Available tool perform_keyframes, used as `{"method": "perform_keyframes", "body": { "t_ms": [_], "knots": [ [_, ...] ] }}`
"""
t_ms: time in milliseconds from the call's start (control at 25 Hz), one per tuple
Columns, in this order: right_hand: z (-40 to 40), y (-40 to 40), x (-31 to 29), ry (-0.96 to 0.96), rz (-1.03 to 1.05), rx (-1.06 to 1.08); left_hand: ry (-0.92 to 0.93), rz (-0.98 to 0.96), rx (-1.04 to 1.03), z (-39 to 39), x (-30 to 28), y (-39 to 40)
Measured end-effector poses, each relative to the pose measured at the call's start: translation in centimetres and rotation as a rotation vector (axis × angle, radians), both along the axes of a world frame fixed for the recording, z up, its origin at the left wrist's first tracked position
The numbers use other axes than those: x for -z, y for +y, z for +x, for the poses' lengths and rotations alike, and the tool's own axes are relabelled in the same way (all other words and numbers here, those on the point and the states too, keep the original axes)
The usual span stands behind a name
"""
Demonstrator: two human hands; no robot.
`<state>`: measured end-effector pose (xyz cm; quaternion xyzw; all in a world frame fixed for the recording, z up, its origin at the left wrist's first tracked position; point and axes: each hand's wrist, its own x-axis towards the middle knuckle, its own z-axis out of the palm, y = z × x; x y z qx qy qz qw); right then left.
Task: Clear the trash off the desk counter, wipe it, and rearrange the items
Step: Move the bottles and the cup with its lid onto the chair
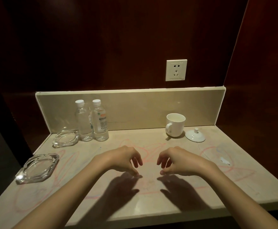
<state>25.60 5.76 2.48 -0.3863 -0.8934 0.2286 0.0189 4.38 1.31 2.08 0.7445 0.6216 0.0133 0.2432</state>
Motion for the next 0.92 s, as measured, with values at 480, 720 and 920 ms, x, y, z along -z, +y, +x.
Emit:
{"method": "perform_keyframes", "body": {
  "t_ms": [480, 720, 920],
  "knots": [
    [-9.2, 0.0, 0.3, 0.004, 0.011, -0.218, -0.038, 0.03, -0.281, -8.6, 0.2, -6.1],
    [-14.2, -0.4, 1.5, 0.007, 0.005, -0.302, -0.056, 0.059, -0.426, -12.8, 0.7, -10.0],
    [-18.4, 0.6, 1.4, 0.019, 0.026, -0.227, -0.093, 0.108, -0.497, -17.4, 0.3, -8.6]
  ]
}}
